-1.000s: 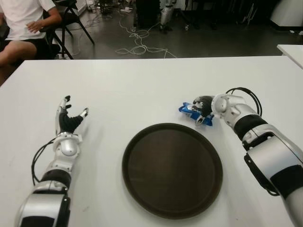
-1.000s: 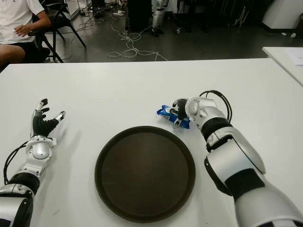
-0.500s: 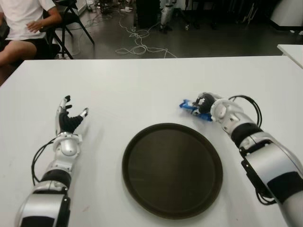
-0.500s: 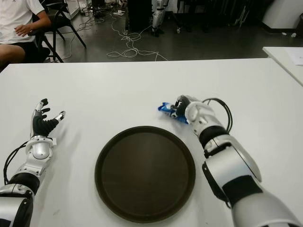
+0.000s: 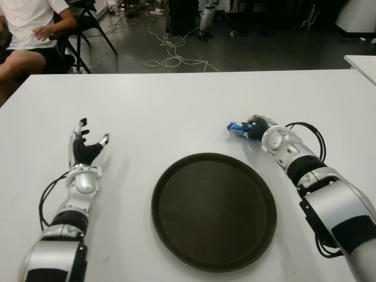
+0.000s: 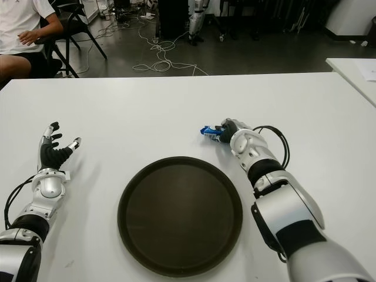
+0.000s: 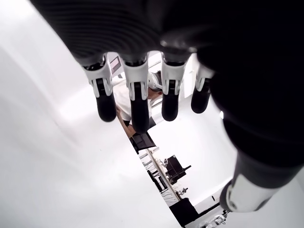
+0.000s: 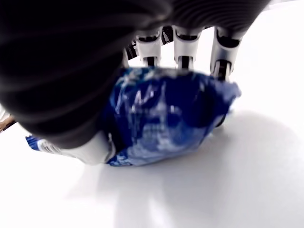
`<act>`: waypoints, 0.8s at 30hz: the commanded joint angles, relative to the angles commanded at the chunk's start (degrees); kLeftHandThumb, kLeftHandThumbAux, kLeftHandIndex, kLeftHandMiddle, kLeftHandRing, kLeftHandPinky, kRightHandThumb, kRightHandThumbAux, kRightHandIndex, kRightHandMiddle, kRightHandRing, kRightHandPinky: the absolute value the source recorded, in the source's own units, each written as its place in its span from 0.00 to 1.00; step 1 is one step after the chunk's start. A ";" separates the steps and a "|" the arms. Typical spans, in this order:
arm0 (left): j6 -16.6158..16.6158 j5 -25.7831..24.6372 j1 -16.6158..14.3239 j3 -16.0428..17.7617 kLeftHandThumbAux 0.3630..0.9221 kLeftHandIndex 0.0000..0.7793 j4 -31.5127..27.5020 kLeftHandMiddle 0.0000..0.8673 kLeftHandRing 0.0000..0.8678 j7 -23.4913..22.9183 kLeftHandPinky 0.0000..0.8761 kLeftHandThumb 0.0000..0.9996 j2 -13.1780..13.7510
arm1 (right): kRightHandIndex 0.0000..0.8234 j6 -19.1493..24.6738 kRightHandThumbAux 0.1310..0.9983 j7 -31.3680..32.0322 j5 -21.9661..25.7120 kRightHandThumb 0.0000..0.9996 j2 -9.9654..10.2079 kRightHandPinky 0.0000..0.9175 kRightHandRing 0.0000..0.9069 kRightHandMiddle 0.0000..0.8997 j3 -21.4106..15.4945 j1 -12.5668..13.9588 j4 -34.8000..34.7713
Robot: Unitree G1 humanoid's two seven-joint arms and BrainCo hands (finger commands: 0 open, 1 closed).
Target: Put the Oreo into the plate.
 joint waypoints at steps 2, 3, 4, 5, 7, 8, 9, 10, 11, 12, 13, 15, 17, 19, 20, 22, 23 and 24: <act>0.04 -0.04 0.01 0.01 0.61 0.10 0.00 0.16 0.17 -0.08 0.18 0.24 -0.01 | 0.51 0.20 0.69 0.29 -0.34 0.70 0.02 0.43 0.37 0.37 0.36 -0.09 0.11; 0.08 -0.12 -0.01 0.06 0.61 0.10 0.01 0.16 0.17 -0.13 0.17 0.24 -0.03 | 0.51 0.23 0.69 0.34 -0.41 0.70 0.02 0.43 0.37 0.36 0.44 -0.10 0.12; 0.11 -0.17 -0.02 0.09 0.61 0.10 0.02 0.16 0.17 -0.17 0.18 0.24 -0.05 | 0.51 0.25 0.69 0.37 -0.45 0.70 0.02 0.44 0.37 0.37 0.48 -0.11 0.12; 0.18 -0.25 -0.05 0.15 0.61 0.10 0.05 0.16 0.17 -0.24 0.18 0.24 -0.05 | 0.51 0.26 0.69 0.30 -0.40 0.70 0.04 0.45 0.39 0.40 0.43 -0.09 0.10; 0.26 -0.33 -0.09 0.21 0.60 0.10 0.09 0.16 0.17 -0.32 0.19 0.24 -0.05 | 0.51 0.27 0.69 0.12 -0.25 0.70 0.10 0.49 0.44 0.45 0.30 -0.04 0.06; 0.26 -0.35 -0.10 0.23 0.60 0.10 0.10 0.16 0.17 -0.35 0.19 0.24 -0.05 | 0.51 0.28 0.69 0.03 -0.18 0.70 0.12 0.50 0.45 0.48 0.23 -0.02 0.04; 0.26 -0.36 -0.10 0.23 0.60 0.10 0.11 0.16 0.17 -0.35 0.19 0.24 -0.05 | 0.51 0.28 0.69 -0.01 -0.14 0.70 0.13 0.50 0.46 0.49 0.20 0.00 0.03; 0.21 -0.39 -0.10 0.26 0.60 0.10 0.12 0.16 0.17 -0.36 0.20 0.24 -0.05 | 0.51 0.27 0.69 -0.18 -0.02 0.70 0.16 0.51 0.47 0.50 0.07 0.03 0.00; 0.16 -0.45 -0.09 0.30 0.61 0.10 0.13 0.17 0.18 -0.40 0.20 0.24 -0.06 | 0.51 0.23 0.69 -0.46 0.17 0.70 0.19 0.51 0.47 0.51 -0.16 0.10 -0.04; 0.12 -0.48 -0.08 0.32 0.61 0.10 0.14 0.17 0.17 -0.42 0.18 0.25 -0.07 | 0.51 0.20 0.69 -0.67 0.31 0.70 0.22 0.51 0.48 0.52 -0.33 0.15 -0.07; 0.08 -0.52 -0.07 0.34 0.61 0.10 0.14 0.17 0.17 -0.45 0.17 0.25 -0.09 | 0.51 0.19 0.69 -0.86 0.43 0.70 0.24 0.52 0.49 0.53 -0.49 0.18 -0.09; 0.08 -0.56 -0.07 0.35 0.61 0.09 0.15 0.16 0.17 -0.51 0.17 0.26 -0.09 | 0.51 0.19 0.69 -1.07 0.55 0.70 0.27 0.53 0.50 0.55 -0.67 0.19 -0.11; 0.20 -0.53 -0.09 0.31 0.60 0.09 0.17 0.16 0.16 -0.56 0.17 0.25 -0.06 | 0.51 0.12 0.69 -1.28 0.60 0.70 0.27 0.54 0.51 0.56 -0.80 0.20 -0.12; 0.29 -0.40 -0.12 0.20 0.59 0.09 0.21 0.16 0.16 -0.55 0.17 0.24 0.00 | 0.51 0.06 0.69 -1.39 0.61 0.70 0.29 0.55 0.54 0.58 -0.87 0.22 -0.12; 0.29 -0.34 -0.13 0.16 0.59 0.09 0.22 0.15 0.16 -0.54 0.17 0.23 0.02 | 0.51 0.05 0.69 -1.39 0.61 0.70 0.29 0.56 0.56 0.60 -0.90 0.22 -0.12; 0.29 -0.24 -0.13 0.08 0.60 0.09 0.20 0.15 0.16 -0.51 0.17 0.23 0.05 | 0.51 0.22 0.69 -1.18 0.55 0.70 0.34 0.58 0.59 0.62 -0.91 0.14 -0.04; 0.30 -0.16 -0.13 0.03 0.61 0.09 0.19 0.15 0.17 -0.43 0.18 0.23 0.06 | 0.51 0.33 0.69 -0.99 0.50 0.69 0.35 0.59 0.61 0.63 -0.88 0.09 0.00; 0.31 -0.10 -0.13 -0.01 0.61 0.09 0.18 0.15 0.17 -0.37 0.18 0.23 0.07 | 0.51 0.41 0.69 -0.87 0.46 0.69 0.36 0.59 0.61 0.64 -0.86 0.05 0.03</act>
